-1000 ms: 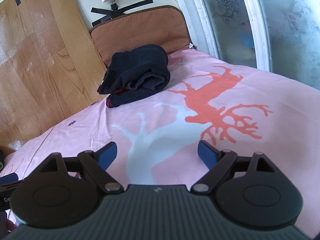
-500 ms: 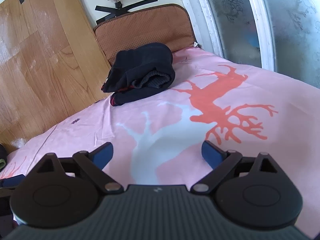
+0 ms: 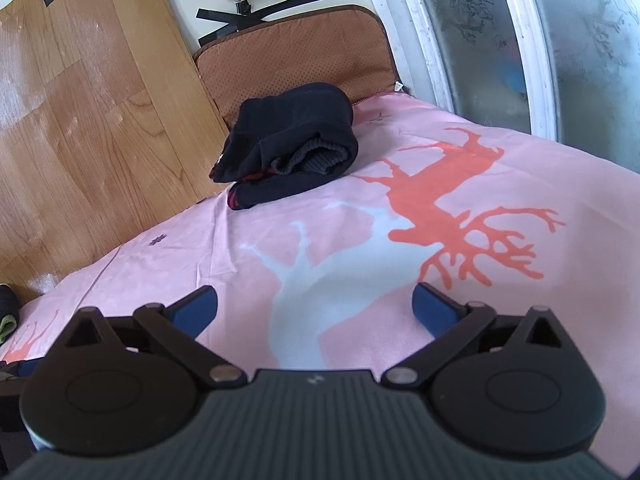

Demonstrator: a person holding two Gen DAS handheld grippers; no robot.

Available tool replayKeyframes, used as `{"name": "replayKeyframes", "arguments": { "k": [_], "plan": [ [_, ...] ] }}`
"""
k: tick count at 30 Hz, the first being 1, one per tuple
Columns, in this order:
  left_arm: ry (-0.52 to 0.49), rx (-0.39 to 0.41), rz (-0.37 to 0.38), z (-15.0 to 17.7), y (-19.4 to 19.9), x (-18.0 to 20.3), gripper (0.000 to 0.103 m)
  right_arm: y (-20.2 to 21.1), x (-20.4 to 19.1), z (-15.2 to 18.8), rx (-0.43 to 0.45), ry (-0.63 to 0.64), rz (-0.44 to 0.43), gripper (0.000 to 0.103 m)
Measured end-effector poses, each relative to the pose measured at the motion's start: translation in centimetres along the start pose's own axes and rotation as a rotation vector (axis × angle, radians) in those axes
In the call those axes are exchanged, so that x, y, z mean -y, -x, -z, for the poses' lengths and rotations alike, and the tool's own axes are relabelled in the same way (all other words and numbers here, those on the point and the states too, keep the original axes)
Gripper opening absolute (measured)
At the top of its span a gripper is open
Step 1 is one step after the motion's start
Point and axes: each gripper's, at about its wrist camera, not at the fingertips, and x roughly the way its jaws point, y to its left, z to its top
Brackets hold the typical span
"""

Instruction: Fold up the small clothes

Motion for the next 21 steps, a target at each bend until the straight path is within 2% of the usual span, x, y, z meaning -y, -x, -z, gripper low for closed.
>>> {"name": "replayKeyframes", "arguments": {
  "k": [6, 16, 21],
  "plan": [
    [0.005, 0.005, -0.007, 0.0, 0.1, 0.0, 0.103, 0.1, 0.2, 0.0, 0.006, -0.010, -0.001, 0.103],
    [0.013, 0.069, -0.021, -0.1, 1.0, -0.1, 0.103, 0.9, 0.1, 0.3, 0.038, -0.018, 0.015, 0.103],
    [0.012, 0.069, -0.021, -0.1, 0.9, -0.1, 0.103, 1.2, -0.1, 0.4, 0.060, -0.008, 0.028, 0.103]
  ]
}}
